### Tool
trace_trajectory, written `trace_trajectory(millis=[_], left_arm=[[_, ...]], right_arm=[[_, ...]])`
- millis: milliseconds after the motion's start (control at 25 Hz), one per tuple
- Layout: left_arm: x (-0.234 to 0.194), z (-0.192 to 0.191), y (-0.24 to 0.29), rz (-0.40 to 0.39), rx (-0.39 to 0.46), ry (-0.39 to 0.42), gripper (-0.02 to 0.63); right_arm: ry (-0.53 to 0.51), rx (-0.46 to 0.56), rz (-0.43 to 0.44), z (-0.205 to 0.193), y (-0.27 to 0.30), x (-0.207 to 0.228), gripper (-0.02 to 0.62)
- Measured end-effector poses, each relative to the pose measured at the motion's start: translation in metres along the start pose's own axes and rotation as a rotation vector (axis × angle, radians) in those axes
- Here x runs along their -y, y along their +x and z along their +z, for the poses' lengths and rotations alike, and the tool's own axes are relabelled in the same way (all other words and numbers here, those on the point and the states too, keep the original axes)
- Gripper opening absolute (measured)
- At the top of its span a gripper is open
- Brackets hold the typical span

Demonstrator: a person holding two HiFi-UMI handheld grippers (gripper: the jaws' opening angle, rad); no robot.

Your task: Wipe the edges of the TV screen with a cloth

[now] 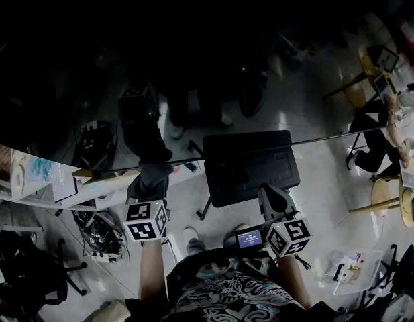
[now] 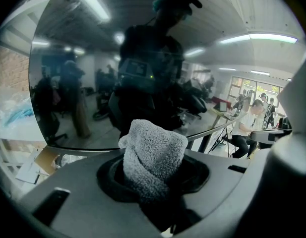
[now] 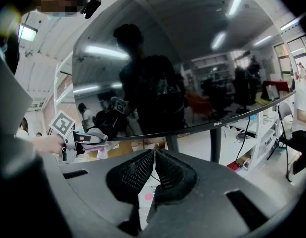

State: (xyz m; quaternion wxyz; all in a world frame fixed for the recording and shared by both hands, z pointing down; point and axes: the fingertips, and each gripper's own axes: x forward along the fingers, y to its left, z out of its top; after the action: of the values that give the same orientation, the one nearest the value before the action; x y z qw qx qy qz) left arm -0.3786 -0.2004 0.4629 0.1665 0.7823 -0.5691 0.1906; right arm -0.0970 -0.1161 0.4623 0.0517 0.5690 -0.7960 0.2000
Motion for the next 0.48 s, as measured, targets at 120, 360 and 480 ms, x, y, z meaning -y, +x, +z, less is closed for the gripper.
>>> trace_trajectory(millis=[120,360,480], left_arm=[[0.006,0.000,0.001,0.002,-0.001,0.001,0.163],[0.020,0.002,0.007,0.003,-0.001,-0.001,0.163],[0.024,0.002,0.008,0.006,-0.002,0.000,0.163]], right_arm=[[-0.003,0.005,0.003,0.003,-0.001,0.006,0.035],[-0.003,0.008,0.005,0.005,-0.005,0.020,0.035],[0.002,0.011,-0.001,0.005,-0.008,0.028,0.035]])
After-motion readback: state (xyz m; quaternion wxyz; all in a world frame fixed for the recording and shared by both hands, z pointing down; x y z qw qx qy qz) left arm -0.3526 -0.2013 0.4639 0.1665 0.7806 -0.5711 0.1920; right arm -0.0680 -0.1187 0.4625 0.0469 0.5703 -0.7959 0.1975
